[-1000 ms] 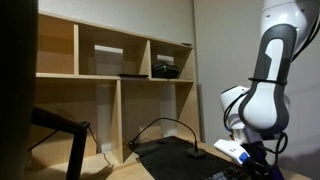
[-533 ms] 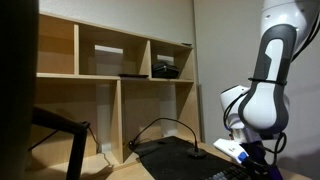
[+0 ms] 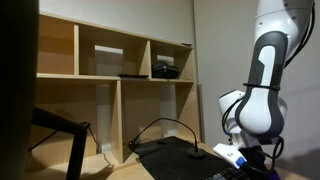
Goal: Press on the keyboard
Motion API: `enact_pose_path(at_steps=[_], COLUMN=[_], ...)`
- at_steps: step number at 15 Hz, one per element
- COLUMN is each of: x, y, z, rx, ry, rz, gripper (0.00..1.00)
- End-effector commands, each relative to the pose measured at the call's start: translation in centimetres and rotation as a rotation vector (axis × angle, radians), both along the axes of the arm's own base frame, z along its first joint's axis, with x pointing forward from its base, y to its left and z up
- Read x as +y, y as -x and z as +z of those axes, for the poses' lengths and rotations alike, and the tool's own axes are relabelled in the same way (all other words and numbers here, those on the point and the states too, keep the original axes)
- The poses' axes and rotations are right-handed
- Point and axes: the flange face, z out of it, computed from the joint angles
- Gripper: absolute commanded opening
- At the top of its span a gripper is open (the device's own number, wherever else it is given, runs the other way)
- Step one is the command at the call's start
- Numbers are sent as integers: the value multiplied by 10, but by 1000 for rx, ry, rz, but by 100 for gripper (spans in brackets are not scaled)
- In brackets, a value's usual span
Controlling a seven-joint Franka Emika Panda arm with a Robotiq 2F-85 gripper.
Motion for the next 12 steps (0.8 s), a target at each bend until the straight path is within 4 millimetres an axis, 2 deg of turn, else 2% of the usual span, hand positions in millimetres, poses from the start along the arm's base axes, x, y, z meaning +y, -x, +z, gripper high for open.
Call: enact_pose_path(at_steps=[1, 4, 7, 10, 12], x=[0, 1, 14, 10, 3], y=[0, 1, 9, 9, 11], z=[0, -4, -12, -37, -46], rx=[1, 11, 27, 71, 82], ry=[0, -2, -18, 5, 30], rz=[-1, 5, 40, 21, -7], gripper=[100, 100, 100, 100, 100])
